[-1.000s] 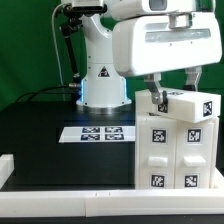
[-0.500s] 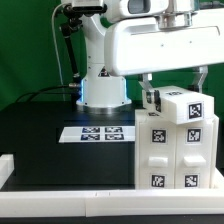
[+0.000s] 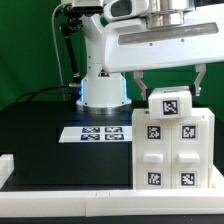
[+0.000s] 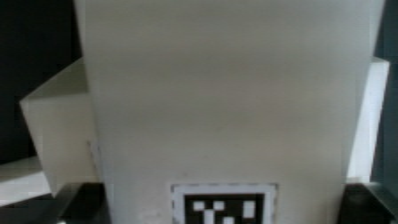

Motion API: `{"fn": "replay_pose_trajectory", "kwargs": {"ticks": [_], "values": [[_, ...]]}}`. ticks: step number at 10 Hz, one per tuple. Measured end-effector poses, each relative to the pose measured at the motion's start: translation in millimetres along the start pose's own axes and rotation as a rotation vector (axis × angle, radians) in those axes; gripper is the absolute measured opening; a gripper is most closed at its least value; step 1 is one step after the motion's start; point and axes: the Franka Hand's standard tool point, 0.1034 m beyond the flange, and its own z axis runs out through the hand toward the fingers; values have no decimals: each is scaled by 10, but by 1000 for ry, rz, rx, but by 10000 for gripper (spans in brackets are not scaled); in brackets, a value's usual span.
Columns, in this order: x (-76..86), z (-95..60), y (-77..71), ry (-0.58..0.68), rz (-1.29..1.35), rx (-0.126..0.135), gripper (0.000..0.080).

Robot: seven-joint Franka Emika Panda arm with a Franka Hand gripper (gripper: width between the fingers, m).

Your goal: Assemble cabinet

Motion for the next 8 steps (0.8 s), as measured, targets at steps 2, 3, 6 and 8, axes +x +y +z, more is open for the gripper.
{"fn": "replay_pose_trajectory", "kwargs": {"ticks": [2,3,6,8], "values": [[-20,-5,4,1,168,0,554],[-19,-8,13,0,210,-2,554],[-16,-11,24,-2,366,0,554],[-22,-13,26,-7,484,1,554]]}}
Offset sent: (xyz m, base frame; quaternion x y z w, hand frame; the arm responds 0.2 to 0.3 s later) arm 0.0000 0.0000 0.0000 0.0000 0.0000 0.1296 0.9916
